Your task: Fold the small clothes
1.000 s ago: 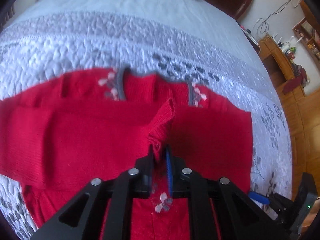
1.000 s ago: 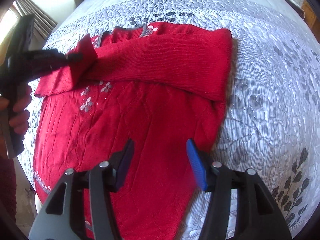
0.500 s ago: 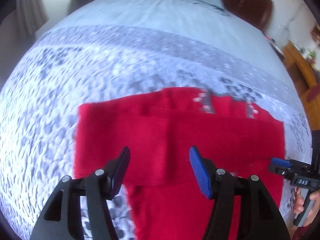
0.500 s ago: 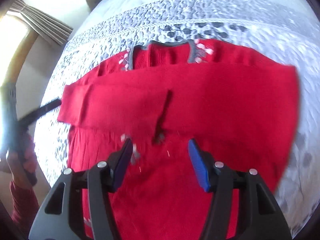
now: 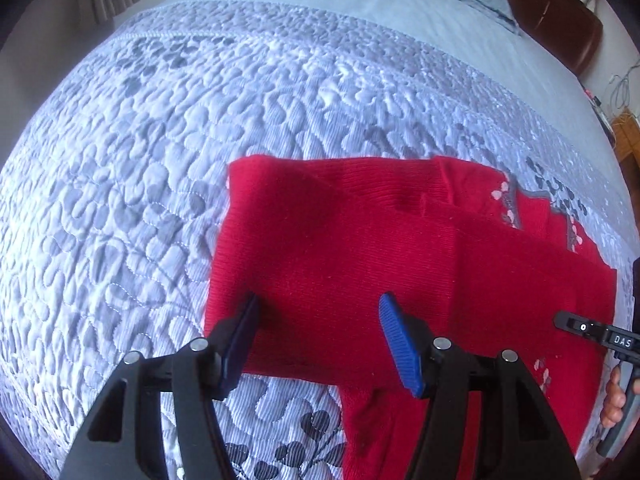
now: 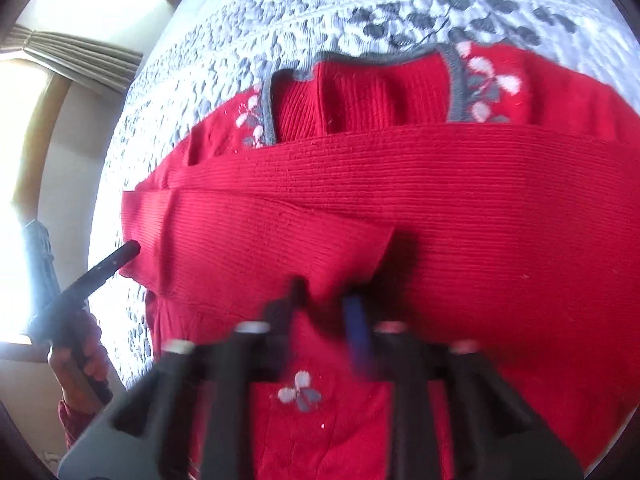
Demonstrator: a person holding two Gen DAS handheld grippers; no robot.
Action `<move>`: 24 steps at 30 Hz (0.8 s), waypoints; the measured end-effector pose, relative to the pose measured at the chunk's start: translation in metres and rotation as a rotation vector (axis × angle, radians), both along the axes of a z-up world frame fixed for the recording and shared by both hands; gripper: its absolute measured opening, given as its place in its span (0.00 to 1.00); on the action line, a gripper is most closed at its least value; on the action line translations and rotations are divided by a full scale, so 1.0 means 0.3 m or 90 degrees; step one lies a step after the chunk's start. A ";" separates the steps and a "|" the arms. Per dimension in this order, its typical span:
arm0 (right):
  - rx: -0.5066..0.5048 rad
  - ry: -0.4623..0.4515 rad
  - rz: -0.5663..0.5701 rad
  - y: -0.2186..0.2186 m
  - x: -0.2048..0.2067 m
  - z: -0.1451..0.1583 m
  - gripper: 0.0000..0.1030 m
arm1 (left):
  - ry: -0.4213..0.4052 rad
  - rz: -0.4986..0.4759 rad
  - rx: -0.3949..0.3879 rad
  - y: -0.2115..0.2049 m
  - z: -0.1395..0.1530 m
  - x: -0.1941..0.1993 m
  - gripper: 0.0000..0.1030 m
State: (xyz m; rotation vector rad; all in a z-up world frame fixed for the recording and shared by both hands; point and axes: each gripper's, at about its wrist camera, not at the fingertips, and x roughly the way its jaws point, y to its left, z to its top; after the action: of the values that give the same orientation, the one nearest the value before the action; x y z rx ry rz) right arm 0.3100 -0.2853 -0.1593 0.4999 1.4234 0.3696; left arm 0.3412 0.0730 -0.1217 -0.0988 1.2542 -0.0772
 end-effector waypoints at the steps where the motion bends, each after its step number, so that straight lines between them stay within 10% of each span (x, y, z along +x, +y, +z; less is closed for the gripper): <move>1: 0.006 0.000 -0.004 -0.006 -0.002 0.000 0.09 | 0.004 0.001 0.001 -0.004 -0.007 0.003 0.60; 16: -0.113 -0.129 -0.036 -0.380 -0.045 0.382 0.05 | -0.039 0.003 0.007 -0.071 0.058 0.051 0.61; 24: -0.128 -0.041 -0.068 -0.543 -0.116 0.208 0.05 | 0.002 -0.018 0.032 -0.211 -0.053 0.098 0.62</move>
State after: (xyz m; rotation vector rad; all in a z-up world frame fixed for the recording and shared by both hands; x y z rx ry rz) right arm 0.2752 -0.4481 -0.0969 0.3950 1.3487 0.1538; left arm 0.3707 0.0097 -0.1377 -0.0372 1.2593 -0.0693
